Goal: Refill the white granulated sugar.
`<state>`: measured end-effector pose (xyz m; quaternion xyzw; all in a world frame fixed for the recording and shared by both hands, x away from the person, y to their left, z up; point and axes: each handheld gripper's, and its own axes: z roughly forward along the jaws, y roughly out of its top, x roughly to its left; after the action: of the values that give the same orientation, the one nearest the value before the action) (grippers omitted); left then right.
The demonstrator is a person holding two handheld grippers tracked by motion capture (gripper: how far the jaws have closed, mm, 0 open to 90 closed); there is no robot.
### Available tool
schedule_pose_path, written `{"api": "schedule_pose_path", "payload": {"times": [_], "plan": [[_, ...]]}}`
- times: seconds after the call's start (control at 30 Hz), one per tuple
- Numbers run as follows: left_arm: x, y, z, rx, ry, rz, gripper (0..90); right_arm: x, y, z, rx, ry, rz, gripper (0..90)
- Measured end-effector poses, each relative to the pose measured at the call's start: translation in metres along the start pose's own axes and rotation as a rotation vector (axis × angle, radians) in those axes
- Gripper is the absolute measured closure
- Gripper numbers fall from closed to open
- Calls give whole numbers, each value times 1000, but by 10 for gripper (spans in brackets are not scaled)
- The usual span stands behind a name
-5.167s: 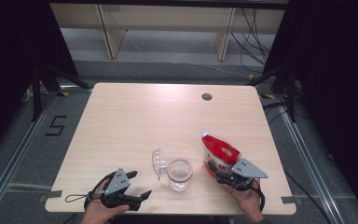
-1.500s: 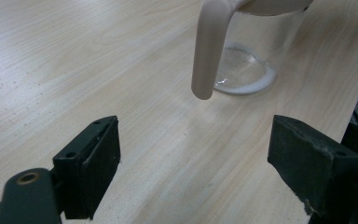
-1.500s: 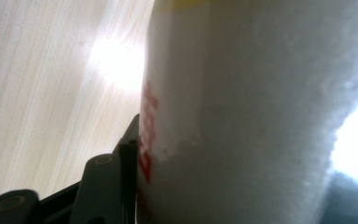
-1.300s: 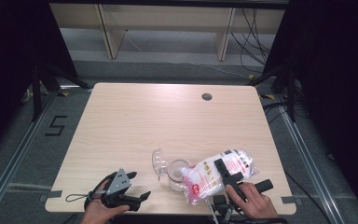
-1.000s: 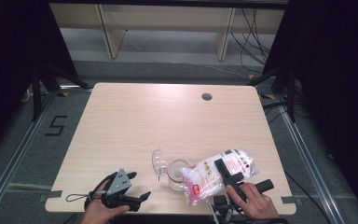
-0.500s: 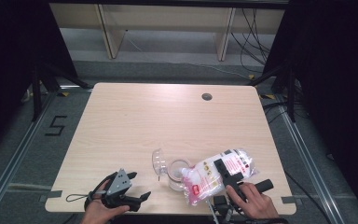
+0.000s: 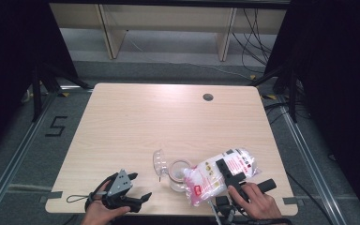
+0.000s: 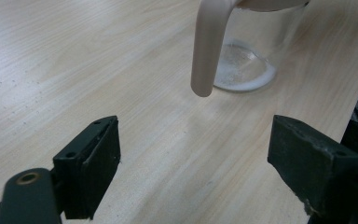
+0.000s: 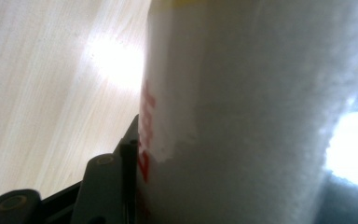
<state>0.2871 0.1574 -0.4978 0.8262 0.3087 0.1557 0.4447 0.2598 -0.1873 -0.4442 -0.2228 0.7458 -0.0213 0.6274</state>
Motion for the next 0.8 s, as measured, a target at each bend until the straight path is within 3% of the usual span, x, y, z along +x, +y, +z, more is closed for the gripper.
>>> {"api": "schedule_pose_path", "payload": {"times": [0.07, 0.1, 0.2, 0.23, 0.27, 0.33, 0.4, 0.43, 0.6, 0.63, 0.67, 0.8], "plan": [[-1, 0, 1, -19, -11, -14, 167, 0, 0, 0, 4, -1, 7, 493], [1, 0, 0, 13, 5, 17, 167, 0, -1, 1, -1, -4, 4, 493], [2, 0, -1, 18, 7, 18, 167, -1, -1, 1, -3, -4, 3, 494], [-1, 0, 1, -10, -7, -17, 167, -1, -1, 0, 5, 1, 18, 494], [2, 0, -1, 17, 6, 17, 167, -1, -1, 0, 5, 2, 15, 494], [2, 0, -1, 19, 8, 23, 167, -1, -1, 1, 6, 5, 13, 494], [2, 0, 0, 15, 5, 16, 167, -2, -1, 1, 6, 8, 13, 495], [0, 0, 0, -5, -7, -8, 167, -2, -1, 0, 10, 12, 2, 495], [1, 0, -1, -8, -2, -5, 167, -4, 0, 1, 3, 9, -21, 496], [1, 0, -1, -8, -3, -12, 167, -1, 0, 0, 14, 12, 17, 496], [1, 0, -1, -8, -3, -10, 167, -3, 0, 0, 0, 7, -14, 497], [1, 0, -1, -8, -3, -9, 167, -6, 0, 0, 4, 14, -43, 498]]}}
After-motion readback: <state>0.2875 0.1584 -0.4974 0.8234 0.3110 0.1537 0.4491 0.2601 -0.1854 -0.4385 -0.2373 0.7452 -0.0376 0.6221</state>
